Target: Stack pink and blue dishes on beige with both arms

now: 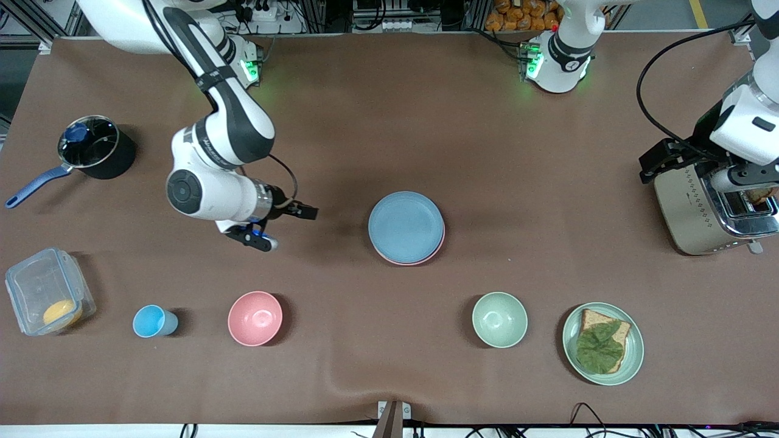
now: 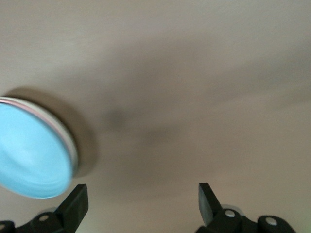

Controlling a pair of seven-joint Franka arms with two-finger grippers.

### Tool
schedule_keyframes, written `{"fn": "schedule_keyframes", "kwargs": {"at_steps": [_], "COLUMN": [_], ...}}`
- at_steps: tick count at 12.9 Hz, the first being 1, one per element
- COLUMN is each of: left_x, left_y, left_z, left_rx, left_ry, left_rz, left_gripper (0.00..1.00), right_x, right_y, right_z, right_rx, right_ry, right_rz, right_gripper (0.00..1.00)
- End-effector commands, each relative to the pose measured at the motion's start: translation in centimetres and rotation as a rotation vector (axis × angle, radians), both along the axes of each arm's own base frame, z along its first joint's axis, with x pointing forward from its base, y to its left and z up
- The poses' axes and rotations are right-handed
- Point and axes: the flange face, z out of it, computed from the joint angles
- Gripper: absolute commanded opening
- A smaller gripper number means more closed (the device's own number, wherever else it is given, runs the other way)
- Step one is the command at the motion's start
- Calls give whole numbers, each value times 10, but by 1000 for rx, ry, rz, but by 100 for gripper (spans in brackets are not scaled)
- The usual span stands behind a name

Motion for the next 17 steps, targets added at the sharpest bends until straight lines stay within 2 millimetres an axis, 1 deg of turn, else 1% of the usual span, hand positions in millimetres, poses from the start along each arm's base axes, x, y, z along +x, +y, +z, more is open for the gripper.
{"fn": "schedule_keyframes", "kwargs": {"at_steps": [1, 3, 6, 8, 9, 10, 13, 14, 16, 17], "left_x": [-4, -4, -4, -4, -4, -4, -4, -4, -4, -4], "left_y": [-1, 1, 3, 3, 3, 3, 3, 3, 4, 5], "left_z": [3, 3, 4, 3, 2, 1, -1, 0, 2, 3], "left_rx": [-2, -1, 0, 1, 1, 1, 2, 1, 4, 7], "left_ry": [18, 18, 18, 21, 23, 26, 29, 27, 23, 21], "left_rz": [-22, -34, -42, -43, -43, -42, -43, -43, -43, -42], "left_gripper": [100, 100, 100, 100, 100, 100, 100, 100, 100, 100], "right_x": [-11, -6, -3, -1, -2, -2, 4, 6, 5, 2], "right_y": [-47, -77, -121, -154, -167, -175, -178, -185, -211, -229], "right_z": [9, 27, 64, 95, 116, 136, 193, 206, 229, 236], "right_rx": [-41, -59, -118, -100, -95, -93, -91, -94, -95, -93], "right_ry": [-56, -93, -156, -216, -246, -262, -272, -273, -276, -267], "right_rz": [88, 137, 246, 350, 406, 439, 451, 446, 455, 453], "right_gripper": [100, 100, 100, 100, 100, 100, 100, 100, 100, 100]}}
